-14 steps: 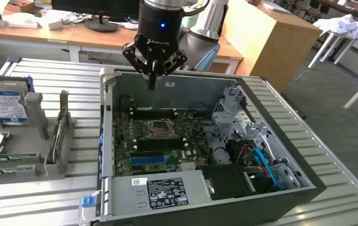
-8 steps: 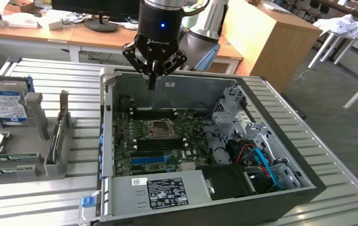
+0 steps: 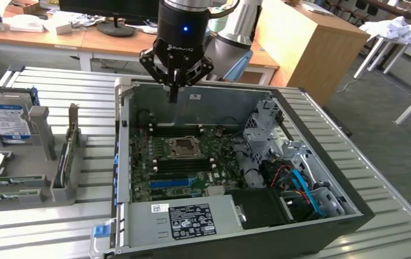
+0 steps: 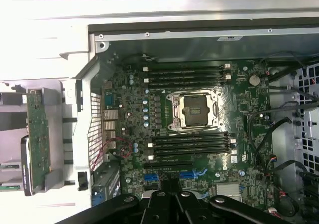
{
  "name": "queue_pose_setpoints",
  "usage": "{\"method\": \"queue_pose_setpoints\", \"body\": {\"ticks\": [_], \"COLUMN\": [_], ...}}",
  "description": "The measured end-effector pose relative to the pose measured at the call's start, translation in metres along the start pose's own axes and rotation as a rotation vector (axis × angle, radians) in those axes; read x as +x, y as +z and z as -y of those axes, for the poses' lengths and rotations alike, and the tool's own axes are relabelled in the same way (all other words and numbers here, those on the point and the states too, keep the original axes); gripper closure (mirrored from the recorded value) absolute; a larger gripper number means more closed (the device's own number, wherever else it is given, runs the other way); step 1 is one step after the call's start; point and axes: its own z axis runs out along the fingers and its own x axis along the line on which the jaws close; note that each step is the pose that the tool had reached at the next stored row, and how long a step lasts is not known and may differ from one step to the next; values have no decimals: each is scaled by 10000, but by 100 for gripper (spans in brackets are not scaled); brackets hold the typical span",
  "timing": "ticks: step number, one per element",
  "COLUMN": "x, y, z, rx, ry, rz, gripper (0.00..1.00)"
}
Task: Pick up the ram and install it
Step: 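Reach for the ram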
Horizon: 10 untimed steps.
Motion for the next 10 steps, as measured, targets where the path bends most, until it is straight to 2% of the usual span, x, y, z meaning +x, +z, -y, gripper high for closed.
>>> {"method": "queue_pose_setpoints", "body": {"ticks": [10], "x": [149], "y": [-3], "z": [2], "rx": [0], "ry": [-1], "rz": [0], "gripper": [89]}}
